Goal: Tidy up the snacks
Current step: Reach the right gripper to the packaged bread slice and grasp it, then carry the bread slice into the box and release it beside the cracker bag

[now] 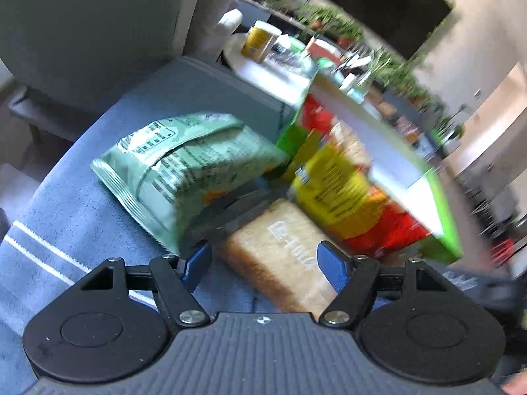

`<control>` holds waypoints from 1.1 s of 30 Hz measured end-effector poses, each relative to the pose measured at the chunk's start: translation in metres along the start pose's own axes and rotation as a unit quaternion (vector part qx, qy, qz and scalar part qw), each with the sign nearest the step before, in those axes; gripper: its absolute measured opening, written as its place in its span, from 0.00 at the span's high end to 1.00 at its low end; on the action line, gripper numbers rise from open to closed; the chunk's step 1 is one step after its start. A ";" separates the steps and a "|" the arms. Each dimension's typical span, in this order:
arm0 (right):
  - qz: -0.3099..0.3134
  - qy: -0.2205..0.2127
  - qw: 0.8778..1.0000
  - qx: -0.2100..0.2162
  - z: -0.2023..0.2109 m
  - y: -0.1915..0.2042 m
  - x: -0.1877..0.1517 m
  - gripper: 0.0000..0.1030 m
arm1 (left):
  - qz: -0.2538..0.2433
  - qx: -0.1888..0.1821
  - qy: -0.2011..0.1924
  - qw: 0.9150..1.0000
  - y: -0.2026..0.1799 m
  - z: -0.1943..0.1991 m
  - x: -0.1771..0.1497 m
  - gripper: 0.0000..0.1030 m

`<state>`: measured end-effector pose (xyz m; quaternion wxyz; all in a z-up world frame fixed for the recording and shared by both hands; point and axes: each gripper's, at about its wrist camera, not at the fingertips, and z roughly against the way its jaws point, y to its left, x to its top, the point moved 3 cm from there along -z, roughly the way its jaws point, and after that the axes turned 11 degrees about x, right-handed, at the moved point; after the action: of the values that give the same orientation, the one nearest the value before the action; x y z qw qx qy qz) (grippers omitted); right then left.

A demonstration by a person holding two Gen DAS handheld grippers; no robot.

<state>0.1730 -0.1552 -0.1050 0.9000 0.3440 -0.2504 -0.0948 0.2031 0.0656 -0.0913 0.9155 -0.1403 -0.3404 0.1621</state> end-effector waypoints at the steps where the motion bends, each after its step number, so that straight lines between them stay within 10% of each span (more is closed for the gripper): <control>1: 0.005 -0.001 1.000 -0.001 0.002 -0.001 -0.002 0.28 | 0.007 -0.016 -0.008 1.000 0.001 0.008 0.002 0.34; 16: 0.034 0.005 0.999 -0.008 0.014 -0.008 -0.005 0.35 | -0.098 0.023 0.005 0.995 -0.024 -0.035 0.014 0.23; 20: 0.035 0.002 0.999 -0.006 0.015 -0.008 -0.007 0.35 | -0.120 0.015 0.001 0.993 -0.031 -0.032 0.007 0.43; 33: 0.023 -0.004 0.999 0.024 0.026 0.005 -0.011 0.34 | -0.101 -0.023 -0.012 0.995 -0.027 -0.006 0.001 0.56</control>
<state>0.1508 -0.1624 -0.0893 0.8926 0.3592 -0.2635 -0.0695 0.2129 0.0405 -0.0848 0.9196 -0.1241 -0.3673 0.0631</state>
